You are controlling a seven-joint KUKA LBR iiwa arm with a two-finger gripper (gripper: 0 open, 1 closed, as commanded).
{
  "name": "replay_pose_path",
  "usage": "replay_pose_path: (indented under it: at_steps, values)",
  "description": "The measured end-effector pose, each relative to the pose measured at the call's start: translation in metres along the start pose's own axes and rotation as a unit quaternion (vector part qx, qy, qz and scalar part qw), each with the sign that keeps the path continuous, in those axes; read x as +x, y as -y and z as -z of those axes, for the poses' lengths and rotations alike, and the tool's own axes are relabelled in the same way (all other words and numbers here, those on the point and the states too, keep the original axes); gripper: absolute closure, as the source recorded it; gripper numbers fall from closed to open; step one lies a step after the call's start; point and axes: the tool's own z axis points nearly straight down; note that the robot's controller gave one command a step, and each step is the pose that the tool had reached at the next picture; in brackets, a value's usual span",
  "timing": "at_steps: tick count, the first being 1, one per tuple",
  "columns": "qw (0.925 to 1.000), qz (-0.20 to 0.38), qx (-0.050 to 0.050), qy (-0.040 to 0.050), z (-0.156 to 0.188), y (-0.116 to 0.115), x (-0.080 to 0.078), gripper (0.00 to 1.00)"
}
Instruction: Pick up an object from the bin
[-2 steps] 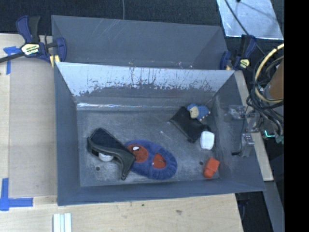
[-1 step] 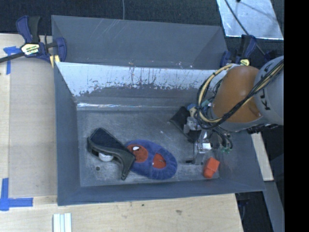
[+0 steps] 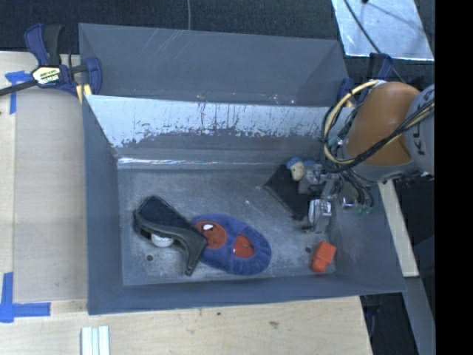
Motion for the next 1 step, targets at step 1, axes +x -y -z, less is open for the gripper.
replay_pose_path:
  at_steps: [1]
  values:
    - [0.9975,0.07,0.006,-0.0037,0.0002,-0.0097,-0.0317,0.0]
